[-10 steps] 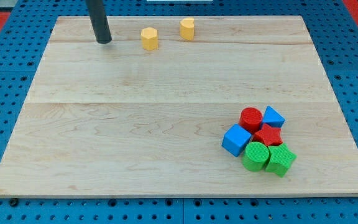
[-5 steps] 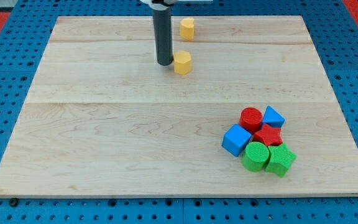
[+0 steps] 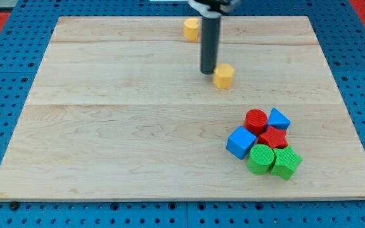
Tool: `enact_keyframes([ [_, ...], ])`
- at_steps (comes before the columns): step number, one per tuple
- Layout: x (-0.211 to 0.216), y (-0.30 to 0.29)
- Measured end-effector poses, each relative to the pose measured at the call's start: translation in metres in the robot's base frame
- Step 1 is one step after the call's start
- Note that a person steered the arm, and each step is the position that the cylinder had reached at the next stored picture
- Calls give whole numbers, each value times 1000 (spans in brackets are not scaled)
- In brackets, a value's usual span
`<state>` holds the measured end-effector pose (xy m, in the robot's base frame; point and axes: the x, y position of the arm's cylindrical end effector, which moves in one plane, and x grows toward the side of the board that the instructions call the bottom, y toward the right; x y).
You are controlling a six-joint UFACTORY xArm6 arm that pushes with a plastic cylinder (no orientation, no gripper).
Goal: Push the yellow hexagon into the group of blocks
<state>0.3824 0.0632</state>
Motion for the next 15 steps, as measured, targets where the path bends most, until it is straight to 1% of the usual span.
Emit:
enact_keyframes([
  [1, 32, 25],
  [2, 17, 13],
  [3, 17, 25],
  [5, -5, 71],
  [6, 11, 95],
  [7, 66, 81],
  [8, 80, 78],
  [10, 54, 67],
  [12, 53, 19],
  [13, 47, -24],
  [14, 51, -57],
  [15, 60, -56],
])
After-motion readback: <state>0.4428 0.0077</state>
